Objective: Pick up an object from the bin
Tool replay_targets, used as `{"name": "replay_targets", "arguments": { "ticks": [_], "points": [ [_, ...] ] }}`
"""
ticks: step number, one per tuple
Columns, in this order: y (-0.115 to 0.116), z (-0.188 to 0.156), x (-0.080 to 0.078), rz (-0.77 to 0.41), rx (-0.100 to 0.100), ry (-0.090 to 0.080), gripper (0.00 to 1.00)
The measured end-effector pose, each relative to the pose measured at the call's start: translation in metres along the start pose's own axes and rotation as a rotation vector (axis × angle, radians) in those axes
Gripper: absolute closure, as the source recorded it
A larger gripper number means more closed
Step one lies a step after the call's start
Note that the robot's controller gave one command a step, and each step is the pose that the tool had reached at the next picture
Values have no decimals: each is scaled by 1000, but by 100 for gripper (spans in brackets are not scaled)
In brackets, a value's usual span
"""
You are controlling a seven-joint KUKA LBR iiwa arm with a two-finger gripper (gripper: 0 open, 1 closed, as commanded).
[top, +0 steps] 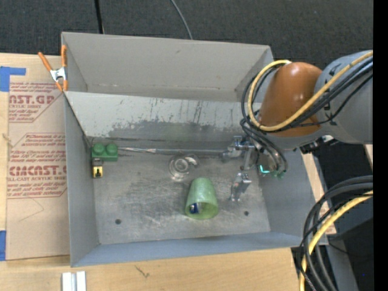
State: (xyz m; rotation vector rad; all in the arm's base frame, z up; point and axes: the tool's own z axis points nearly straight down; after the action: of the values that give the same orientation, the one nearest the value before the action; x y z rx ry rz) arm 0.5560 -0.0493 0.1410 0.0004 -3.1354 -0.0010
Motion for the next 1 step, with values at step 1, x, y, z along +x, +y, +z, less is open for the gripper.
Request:
{"name": "replay_targets", "arguments": {
  "ticks": [1],
  "points": [
    [76, 66, 22, -573, 9, -13, 0]
  ]
}}
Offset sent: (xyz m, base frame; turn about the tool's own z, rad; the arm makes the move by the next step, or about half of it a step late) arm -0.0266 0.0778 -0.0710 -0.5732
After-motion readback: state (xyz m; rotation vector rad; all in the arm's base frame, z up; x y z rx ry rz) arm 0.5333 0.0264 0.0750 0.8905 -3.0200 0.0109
